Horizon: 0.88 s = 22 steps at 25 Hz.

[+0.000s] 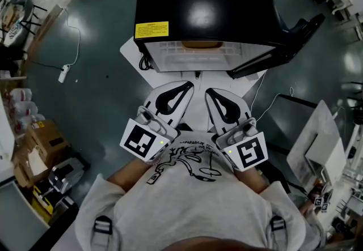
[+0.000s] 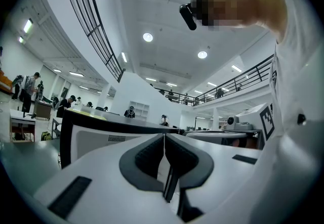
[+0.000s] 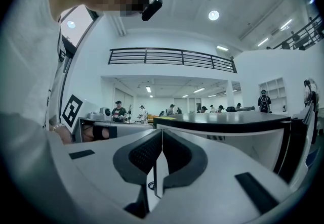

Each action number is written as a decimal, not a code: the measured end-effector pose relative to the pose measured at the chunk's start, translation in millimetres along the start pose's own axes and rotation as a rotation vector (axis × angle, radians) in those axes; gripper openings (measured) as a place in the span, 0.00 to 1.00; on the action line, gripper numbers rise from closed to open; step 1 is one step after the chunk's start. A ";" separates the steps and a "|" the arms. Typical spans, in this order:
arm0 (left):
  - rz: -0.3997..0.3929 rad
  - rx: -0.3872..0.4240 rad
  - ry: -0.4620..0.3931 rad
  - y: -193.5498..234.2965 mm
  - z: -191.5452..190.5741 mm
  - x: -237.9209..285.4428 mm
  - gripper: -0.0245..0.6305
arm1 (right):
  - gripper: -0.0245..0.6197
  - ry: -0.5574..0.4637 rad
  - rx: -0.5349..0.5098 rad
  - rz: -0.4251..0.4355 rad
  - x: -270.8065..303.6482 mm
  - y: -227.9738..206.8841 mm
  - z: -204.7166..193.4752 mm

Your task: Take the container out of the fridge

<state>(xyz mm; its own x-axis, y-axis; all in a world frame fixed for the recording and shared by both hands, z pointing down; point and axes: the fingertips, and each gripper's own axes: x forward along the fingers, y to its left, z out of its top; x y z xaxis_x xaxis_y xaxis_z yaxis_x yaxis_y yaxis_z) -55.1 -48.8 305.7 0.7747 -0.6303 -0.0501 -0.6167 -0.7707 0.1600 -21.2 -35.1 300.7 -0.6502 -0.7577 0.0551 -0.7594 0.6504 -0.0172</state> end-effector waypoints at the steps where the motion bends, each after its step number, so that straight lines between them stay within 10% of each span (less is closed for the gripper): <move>1: -0.001 0.000 -0.001 0.1 -0.2 0.3 0.07 | 0.08 0.001 0.001 -0.002 0.2 -0.7 -0.2; 22: 0.059 0.015 0.037 -14.9 -9.0 19.4 0.09 | 0.08 0.015 -0.035 -0.015 -25.2 -33.8 -4.1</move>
<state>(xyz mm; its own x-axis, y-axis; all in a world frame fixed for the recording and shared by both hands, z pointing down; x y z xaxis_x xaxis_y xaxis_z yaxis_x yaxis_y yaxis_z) -29.6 -48.7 311.2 0.7412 -0.6713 -0.0044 -0.6635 -0.7336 0.1472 21.0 -37.9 304.0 -0.6385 -0.7665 0.0698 -0.7674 0.6409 0.0184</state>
